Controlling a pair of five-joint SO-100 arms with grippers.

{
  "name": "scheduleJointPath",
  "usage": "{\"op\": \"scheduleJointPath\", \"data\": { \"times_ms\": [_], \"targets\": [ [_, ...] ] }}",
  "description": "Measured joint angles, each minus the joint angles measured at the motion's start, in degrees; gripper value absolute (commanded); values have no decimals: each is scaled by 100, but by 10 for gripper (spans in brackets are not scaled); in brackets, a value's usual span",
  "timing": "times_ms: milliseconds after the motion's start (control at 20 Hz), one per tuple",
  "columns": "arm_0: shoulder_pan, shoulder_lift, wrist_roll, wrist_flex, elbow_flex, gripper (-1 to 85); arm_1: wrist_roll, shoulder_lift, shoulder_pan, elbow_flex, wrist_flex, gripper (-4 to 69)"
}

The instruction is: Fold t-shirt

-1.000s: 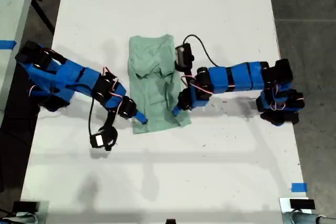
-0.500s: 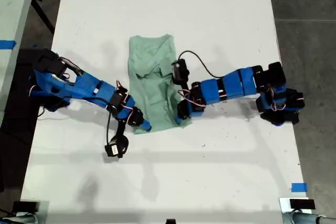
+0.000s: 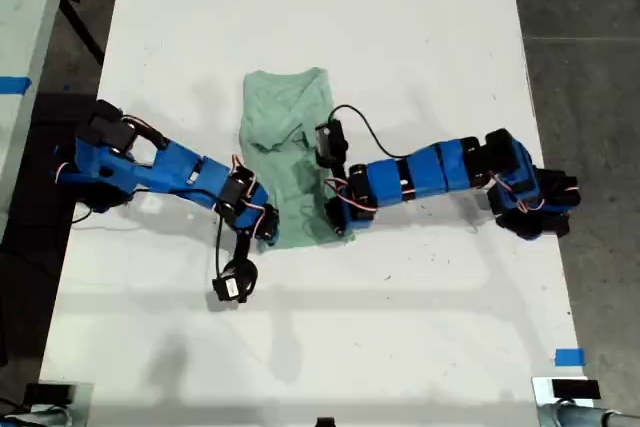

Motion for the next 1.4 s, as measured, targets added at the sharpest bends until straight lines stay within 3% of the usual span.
{"op": "scheduleJointPath", "data": {
  "times_ms": [150,300,650,850,1150,1400],
  "targets": [
    [132,-35,141,703,-729,-1,149,-26,-149,-554,536,-10],
    [439,-97,290,1310,-1547,-1,369,62,-457,-800,694,-10],
    [932,325,404,1547,-1942,-1,563,853,-958,-914,729,-10],
    [879,475,773,1846,-2206,-1,-26,853,-598,-967,571,-10],
    [-413,1292,1811,2812,-2241,-1,-1257,853,721,-1178,475,-10],
    [-1661,1301,2681,3173,-2241,-1,-2074,853,1644,-1178,334,-10]
  ]
}}
